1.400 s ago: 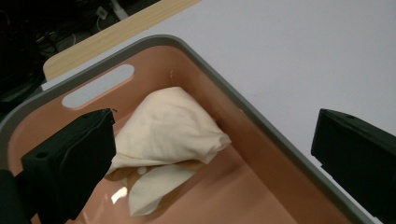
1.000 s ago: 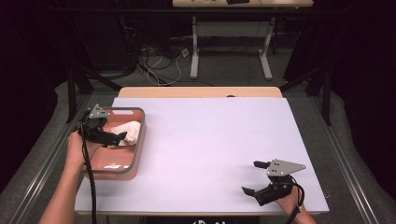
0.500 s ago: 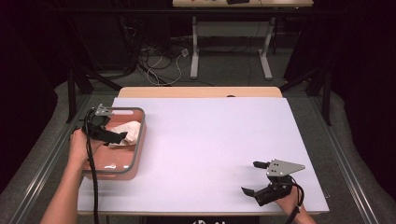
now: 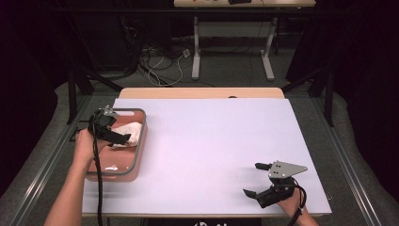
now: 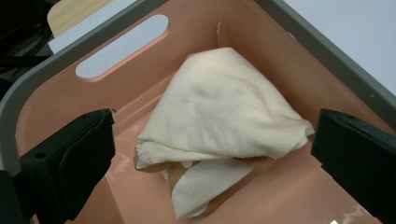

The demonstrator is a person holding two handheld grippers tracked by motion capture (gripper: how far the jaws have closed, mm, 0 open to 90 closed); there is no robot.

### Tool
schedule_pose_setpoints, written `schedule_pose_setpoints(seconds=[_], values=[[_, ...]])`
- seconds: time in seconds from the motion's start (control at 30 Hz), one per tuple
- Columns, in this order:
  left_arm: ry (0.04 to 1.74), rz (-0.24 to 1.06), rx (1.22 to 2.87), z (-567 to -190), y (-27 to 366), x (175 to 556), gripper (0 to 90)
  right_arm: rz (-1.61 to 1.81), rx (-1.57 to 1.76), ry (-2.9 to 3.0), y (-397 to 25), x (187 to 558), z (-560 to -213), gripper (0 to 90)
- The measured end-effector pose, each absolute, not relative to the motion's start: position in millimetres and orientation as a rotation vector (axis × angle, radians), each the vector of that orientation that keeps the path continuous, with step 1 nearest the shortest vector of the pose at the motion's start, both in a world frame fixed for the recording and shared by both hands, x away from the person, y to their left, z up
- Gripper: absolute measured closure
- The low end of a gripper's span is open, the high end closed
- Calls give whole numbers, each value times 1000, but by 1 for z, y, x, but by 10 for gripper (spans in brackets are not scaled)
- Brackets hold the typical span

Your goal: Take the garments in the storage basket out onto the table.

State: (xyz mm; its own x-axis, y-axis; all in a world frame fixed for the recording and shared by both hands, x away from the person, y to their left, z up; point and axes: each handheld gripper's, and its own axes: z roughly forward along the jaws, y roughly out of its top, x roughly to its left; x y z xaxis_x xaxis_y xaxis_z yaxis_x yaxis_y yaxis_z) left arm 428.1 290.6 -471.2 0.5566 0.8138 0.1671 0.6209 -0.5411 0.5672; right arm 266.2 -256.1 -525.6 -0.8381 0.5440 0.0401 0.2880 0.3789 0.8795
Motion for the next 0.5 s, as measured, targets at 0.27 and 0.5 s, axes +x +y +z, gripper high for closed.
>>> schedule_pose_setpoints(seconds=[0.27,0.5], values=[[1183,567,2366,-476,291,434,0,1441,736,2387,-256,266,-526,0],[1193,555,2377,-480,290,437,0,1438,738,2387,-256,266,-526,0]])
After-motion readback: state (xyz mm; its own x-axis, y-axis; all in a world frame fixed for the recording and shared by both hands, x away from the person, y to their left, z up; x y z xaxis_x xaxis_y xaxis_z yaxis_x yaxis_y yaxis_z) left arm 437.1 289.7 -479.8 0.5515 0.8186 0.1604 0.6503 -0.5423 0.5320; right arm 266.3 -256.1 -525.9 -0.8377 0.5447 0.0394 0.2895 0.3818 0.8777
